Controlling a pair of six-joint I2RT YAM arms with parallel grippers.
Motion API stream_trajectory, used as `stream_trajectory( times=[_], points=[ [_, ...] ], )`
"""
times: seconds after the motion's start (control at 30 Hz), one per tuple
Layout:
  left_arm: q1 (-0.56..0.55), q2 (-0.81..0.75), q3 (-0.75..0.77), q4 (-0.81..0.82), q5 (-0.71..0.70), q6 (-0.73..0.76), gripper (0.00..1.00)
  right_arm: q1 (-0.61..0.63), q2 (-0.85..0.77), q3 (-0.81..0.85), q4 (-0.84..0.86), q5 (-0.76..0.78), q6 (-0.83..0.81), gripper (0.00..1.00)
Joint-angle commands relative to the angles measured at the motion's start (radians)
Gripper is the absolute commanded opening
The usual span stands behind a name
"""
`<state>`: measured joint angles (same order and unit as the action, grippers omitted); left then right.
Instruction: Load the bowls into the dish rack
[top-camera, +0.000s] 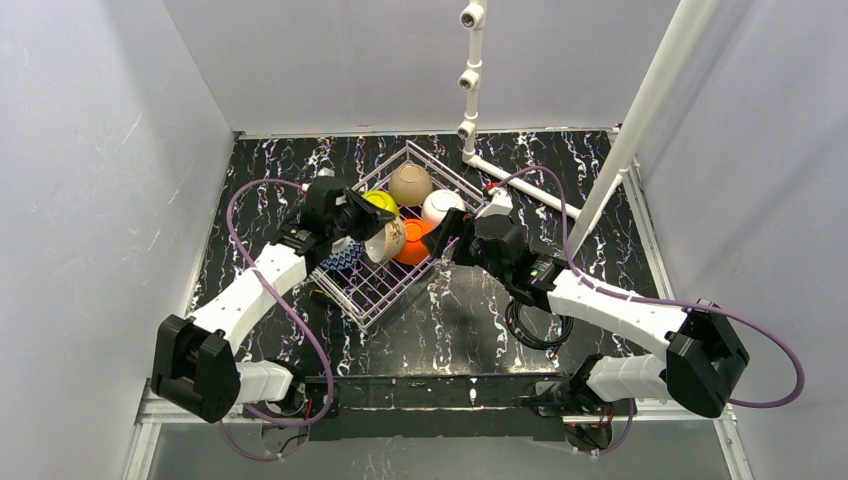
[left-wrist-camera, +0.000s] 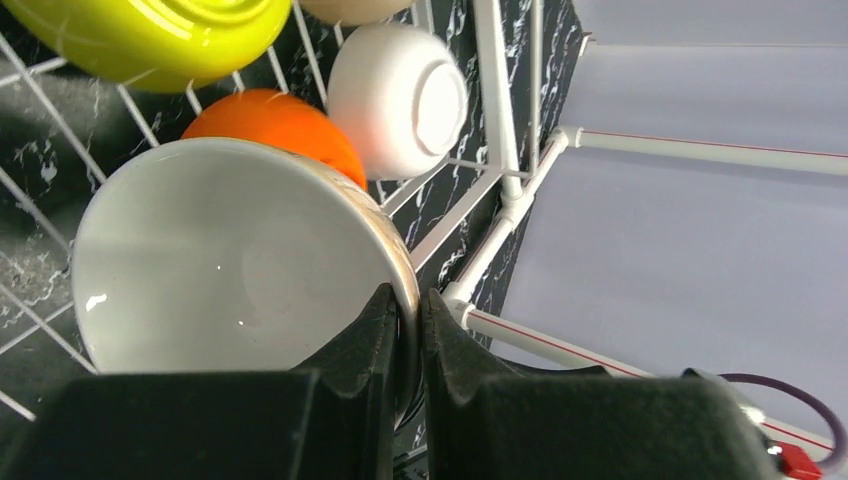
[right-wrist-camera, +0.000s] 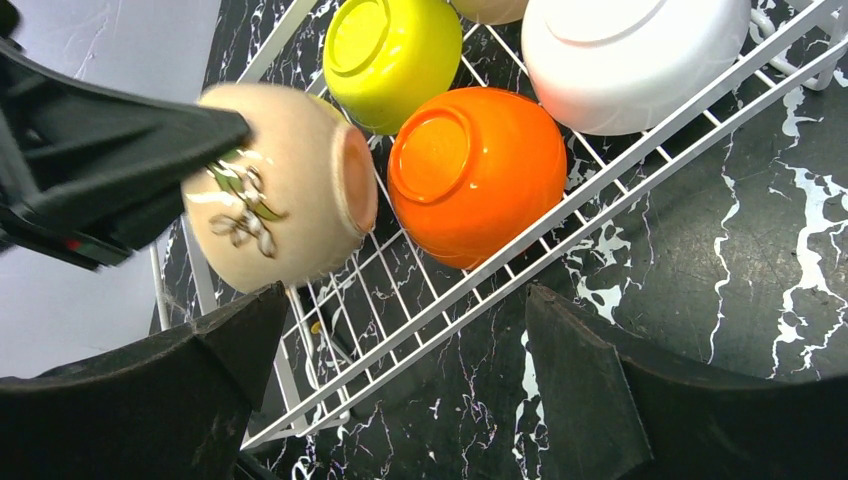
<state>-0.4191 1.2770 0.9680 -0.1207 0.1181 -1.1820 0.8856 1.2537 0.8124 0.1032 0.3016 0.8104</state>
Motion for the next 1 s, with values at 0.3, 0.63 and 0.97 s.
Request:
stream_trajectory(
  times=[0.3, 0.63, 0.97],
  points=[
    [-0.015, -0.093, -0.162, 0.194, -0.001, -0.062, 0.00, -0.006, 0.009, 0.006, 0.020, 0.009, -0.005, 0.98],
    [-0.015, -0.067, -0.251, 0.314, 0.012, -0.084, 0.00, -0.007, 0.024, 0.015, 0.018, 0.002, -0.001, 0.98],
    [-0.014, -0.091, -0.383, 0.438, 0.002, -0.091, 0.00, -0.006, 0.042, 0.027, 0.017, -0.011, 0.002, 0.97]
  ],
)
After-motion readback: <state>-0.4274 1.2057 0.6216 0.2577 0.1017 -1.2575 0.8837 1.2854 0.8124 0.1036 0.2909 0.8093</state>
